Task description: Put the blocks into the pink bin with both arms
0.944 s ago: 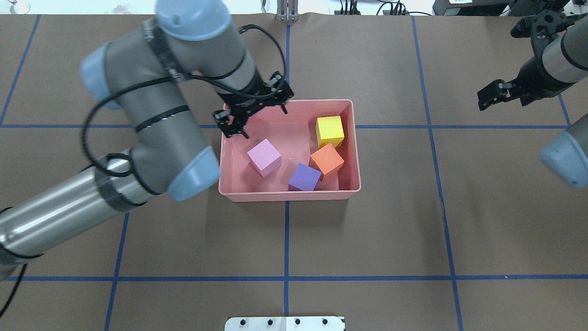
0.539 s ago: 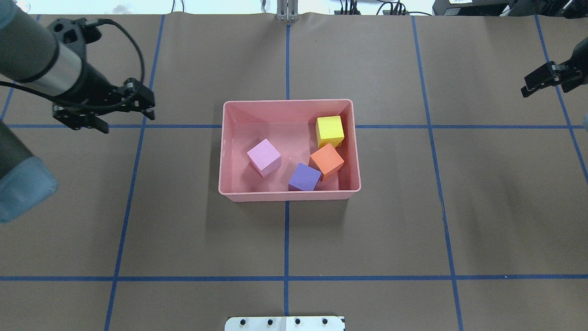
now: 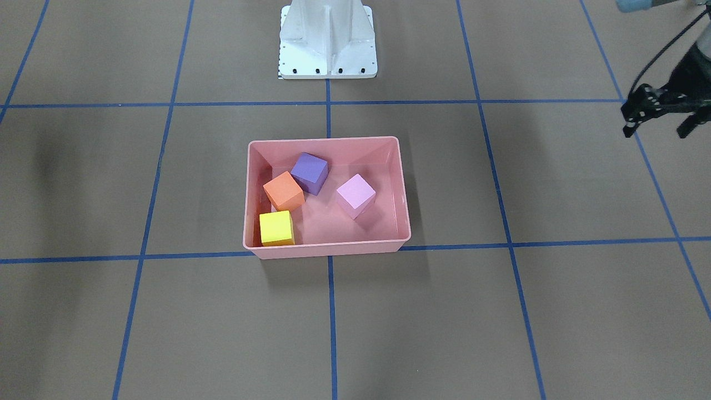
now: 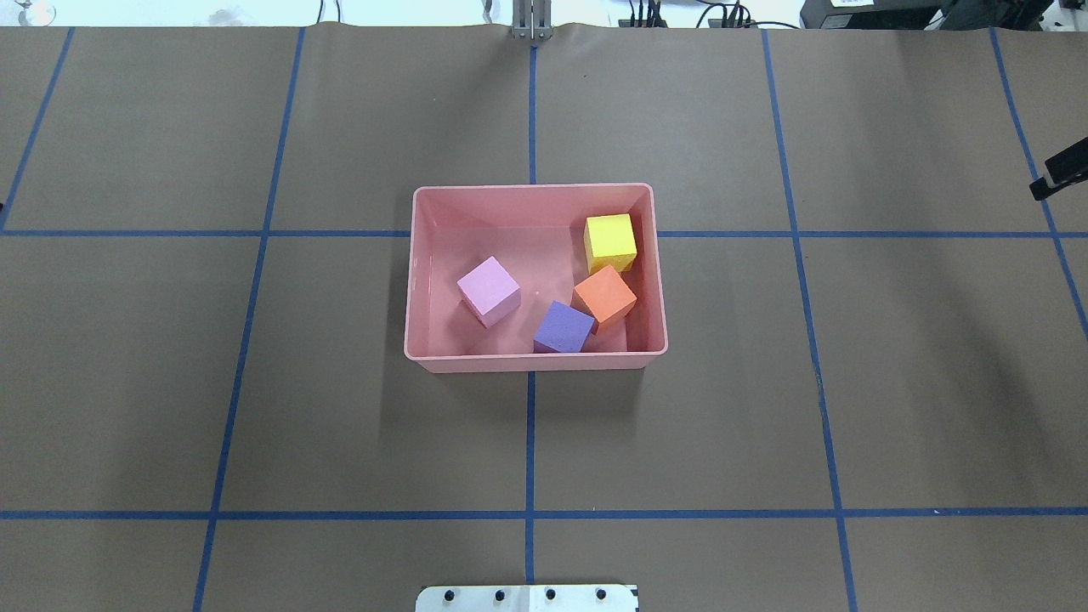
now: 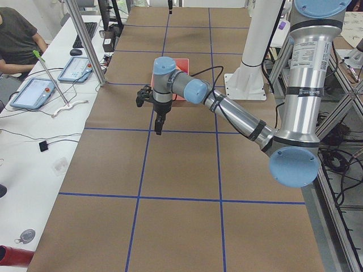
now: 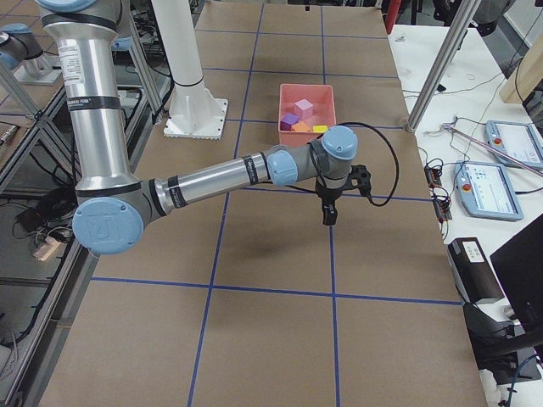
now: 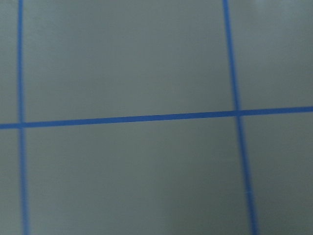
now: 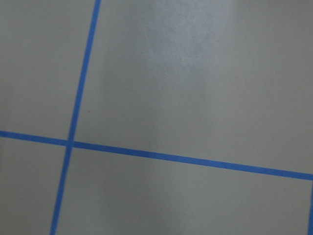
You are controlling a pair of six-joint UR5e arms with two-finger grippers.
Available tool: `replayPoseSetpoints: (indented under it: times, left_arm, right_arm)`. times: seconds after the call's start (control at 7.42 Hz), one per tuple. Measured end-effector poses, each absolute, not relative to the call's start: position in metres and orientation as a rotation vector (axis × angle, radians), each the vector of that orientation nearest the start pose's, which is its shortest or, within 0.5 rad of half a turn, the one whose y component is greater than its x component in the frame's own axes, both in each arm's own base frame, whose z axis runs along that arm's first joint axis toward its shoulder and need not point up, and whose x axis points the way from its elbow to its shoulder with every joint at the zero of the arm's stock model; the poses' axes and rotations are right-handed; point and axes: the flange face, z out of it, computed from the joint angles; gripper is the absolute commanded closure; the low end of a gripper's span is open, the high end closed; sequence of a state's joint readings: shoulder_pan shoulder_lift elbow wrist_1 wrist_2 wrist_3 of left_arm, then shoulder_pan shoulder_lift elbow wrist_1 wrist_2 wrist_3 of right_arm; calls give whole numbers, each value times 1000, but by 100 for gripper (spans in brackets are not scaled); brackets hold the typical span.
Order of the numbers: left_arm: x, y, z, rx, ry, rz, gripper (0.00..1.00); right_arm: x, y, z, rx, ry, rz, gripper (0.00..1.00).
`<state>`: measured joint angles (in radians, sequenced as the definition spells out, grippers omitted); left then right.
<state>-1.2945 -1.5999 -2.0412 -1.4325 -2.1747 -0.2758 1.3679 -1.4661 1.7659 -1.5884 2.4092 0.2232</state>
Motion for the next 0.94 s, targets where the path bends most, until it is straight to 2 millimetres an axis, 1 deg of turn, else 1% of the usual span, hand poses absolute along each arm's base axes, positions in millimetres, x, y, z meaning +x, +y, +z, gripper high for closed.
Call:
replayPoseSetpoints:
  times: [0.13, 0.27, 0.4, 0.54, 0.67, 0.94]
  left_arm:
    - [19, -484, 478, 162, 683, 144, 0]
    - [-6, -484, 506, 142, 717, 147, 0]
    - [-19, -482, 528, 117, 740, 134, 0]
    - [-27, -481, 543, 96, 749, 115, 0]
    - [-31, -480, 553, 81, 753, 102, 0]
    - [-34, -479, 559, 72, 755, 94, 0]
  right_arm:
    - [-43, -532, 512, 77, -879, -91, 0]
    - [-40, -526, 520, 65, -879, -82, 0]
    - [-36, -520, 531, 54, -876, -76, 0]
    - [-31, -512, 540, 58, -872, -76, 0]
    - [-27, -503, 547, 72, -873, -81, 0]
    - [-24, -496, 554, 88, -871, -88, 0]
